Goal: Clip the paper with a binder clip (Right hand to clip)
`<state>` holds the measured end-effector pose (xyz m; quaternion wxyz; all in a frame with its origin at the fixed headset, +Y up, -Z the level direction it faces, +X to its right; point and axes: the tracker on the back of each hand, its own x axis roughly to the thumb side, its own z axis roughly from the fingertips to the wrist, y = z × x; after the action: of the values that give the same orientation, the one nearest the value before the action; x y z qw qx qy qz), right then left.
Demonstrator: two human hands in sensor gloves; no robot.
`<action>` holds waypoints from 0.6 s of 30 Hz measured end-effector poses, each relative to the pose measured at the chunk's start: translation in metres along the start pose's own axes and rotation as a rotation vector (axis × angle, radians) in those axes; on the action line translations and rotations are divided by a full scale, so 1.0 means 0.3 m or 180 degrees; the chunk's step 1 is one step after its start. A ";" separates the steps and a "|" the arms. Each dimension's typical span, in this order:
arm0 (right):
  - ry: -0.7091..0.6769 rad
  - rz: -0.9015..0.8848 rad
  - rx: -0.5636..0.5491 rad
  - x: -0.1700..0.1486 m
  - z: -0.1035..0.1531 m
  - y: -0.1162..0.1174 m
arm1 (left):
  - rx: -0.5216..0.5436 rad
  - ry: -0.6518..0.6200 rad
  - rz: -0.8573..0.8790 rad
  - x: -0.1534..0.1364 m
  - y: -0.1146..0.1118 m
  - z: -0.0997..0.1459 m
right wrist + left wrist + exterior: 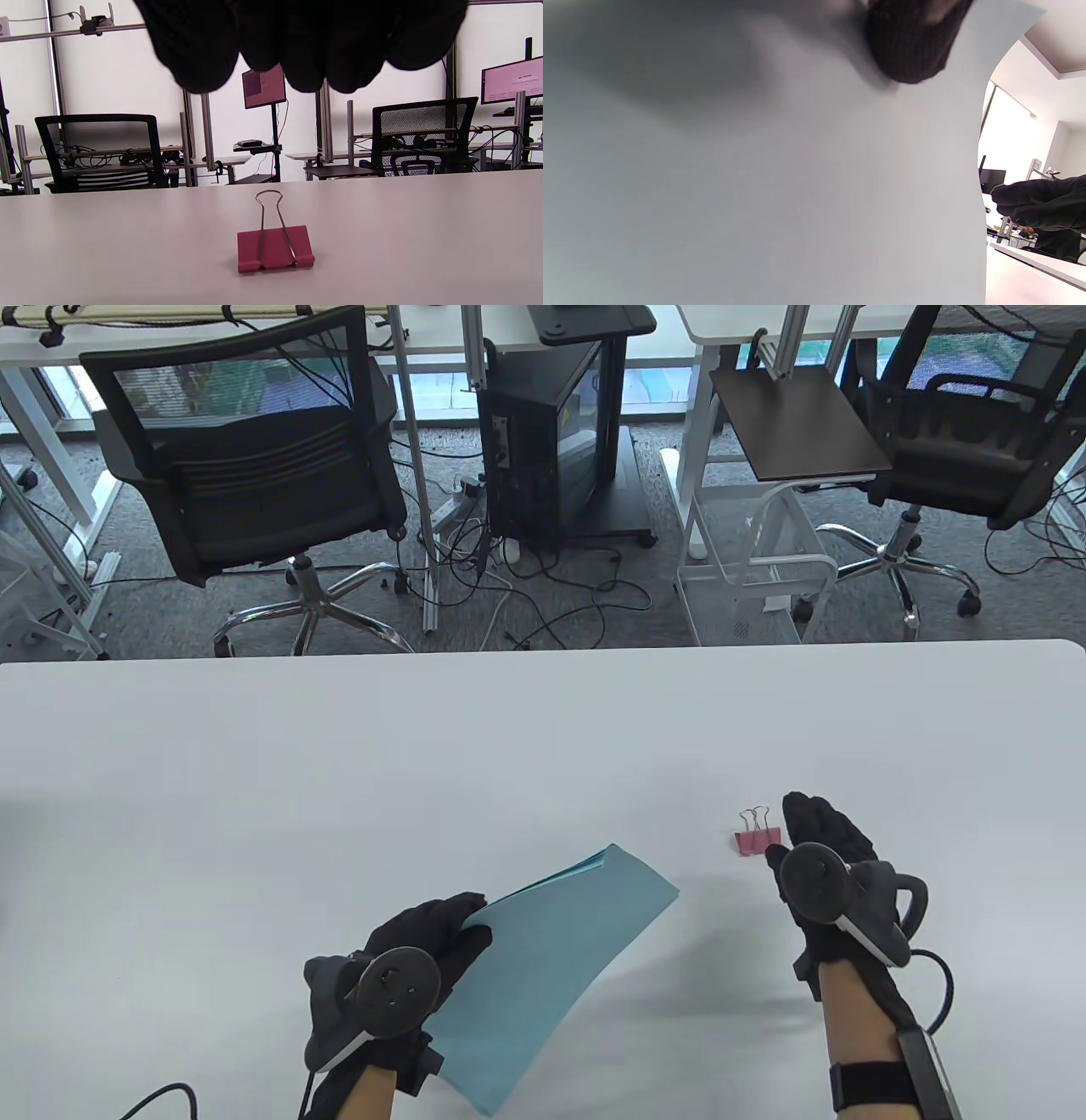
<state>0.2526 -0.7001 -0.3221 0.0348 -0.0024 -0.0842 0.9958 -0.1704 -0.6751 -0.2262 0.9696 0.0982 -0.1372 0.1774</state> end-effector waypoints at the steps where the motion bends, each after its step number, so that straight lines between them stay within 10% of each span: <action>1: -0.0002 0.0064 0.0056 0.002 -0.021 0.015 | -0.0015 0.0013 -0.0007 -0.003 -0.003 0.000; 18: -0.0009 0.0895 0.0889 0.059 -0.230 0.207 | -0.0201 0.0183 -0.0242 -0.035 -0.037 0.010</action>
<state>0.2316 -0.7483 -0.4005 -0.1047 -0.0078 0.0559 0.9929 -0.1765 -0.6894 -0.2281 0.9818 0.0676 -0.1109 0.1387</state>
